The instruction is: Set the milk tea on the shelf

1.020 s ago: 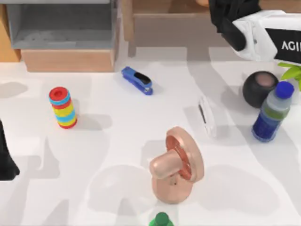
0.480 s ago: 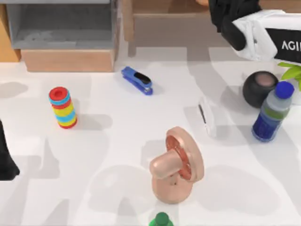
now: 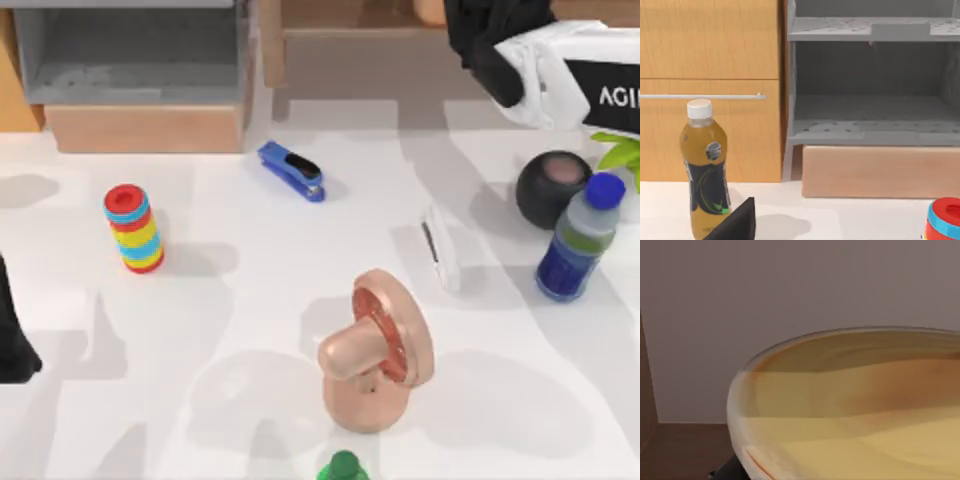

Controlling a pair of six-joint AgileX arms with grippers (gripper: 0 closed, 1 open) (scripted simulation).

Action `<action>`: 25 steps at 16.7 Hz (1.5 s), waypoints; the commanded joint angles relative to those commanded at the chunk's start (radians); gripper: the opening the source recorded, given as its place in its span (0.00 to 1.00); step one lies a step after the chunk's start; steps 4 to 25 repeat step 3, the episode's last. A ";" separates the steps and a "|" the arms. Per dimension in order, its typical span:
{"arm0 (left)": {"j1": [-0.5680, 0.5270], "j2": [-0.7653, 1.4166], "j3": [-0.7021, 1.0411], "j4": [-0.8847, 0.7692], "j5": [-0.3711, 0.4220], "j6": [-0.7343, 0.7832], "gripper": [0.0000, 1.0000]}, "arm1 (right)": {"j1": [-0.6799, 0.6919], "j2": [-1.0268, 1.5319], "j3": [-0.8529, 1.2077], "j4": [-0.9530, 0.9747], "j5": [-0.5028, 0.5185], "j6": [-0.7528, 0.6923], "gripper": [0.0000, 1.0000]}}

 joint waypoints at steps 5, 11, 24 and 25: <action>0.000 0.000 0.000 0.000 0.000 0.000 1.00 | 0.000 0.000 0.000 0.000 0.000 0.000 1.00; 0.000 0.000 0.000 0.000 0.000 0.000 1.00 | 0.000 0.000 0.000 0.000 0.000 0.000 1.00; 0.000 0.000 0.000 0.000 0.000 0.000 1.00 | 0.000 0.000 0.000 0.000 0.000 0.000 1.00; 0.000 0.000 0.000 0.000 0.000 0.000 1.00 | 0.000 0.000 0.000 0.000 0.000 0.000 1.00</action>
